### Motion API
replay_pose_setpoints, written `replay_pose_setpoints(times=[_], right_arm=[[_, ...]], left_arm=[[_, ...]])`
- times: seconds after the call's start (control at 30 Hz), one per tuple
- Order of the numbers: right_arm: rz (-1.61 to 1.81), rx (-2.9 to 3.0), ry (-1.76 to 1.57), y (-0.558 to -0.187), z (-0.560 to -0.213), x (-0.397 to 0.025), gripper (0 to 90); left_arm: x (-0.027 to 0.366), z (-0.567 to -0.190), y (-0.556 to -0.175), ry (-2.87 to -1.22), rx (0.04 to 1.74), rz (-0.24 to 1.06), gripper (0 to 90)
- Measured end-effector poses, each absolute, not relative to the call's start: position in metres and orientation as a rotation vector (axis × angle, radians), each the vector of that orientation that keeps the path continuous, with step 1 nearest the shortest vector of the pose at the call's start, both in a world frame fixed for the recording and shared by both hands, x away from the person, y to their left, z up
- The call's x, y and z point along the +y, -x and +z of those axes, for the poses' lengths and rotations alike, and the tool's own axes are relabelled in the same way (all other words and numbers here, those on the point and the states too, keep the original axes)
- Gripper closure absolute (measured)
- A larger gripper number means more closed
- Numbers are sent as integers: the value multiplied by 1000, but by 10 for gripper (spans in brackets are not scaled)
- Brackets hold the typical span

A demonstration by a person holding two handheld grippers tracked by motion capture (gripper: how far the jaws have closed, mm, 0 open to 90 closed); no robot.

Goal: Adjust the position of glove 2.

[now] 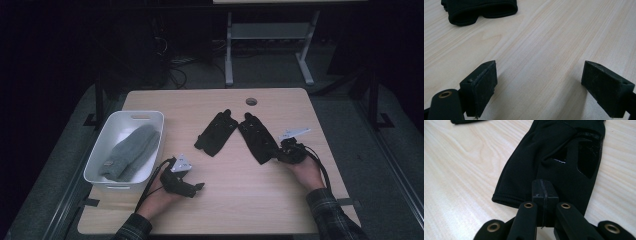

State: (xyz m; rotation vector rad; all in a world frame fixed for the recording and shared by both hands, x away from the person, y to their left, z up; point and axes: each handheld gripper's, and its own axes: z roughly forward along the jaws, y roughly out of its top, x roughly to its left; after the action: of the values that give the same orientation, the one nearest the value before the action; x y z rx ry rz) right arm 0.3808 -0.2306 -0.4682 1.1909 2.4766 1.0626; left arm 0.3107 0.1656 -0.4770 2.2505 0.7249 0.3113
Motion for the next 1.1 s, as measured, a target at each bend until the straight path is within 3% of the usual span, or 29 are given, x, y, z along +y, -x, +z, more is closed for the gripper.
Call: replay_pose_setpoints(times=[1.1], right_arm=[[1041, 2640, -1051, -322, -463, -220, 900]], left_arm=[[166, -478, -311, -2245, 723, 314, 123]])
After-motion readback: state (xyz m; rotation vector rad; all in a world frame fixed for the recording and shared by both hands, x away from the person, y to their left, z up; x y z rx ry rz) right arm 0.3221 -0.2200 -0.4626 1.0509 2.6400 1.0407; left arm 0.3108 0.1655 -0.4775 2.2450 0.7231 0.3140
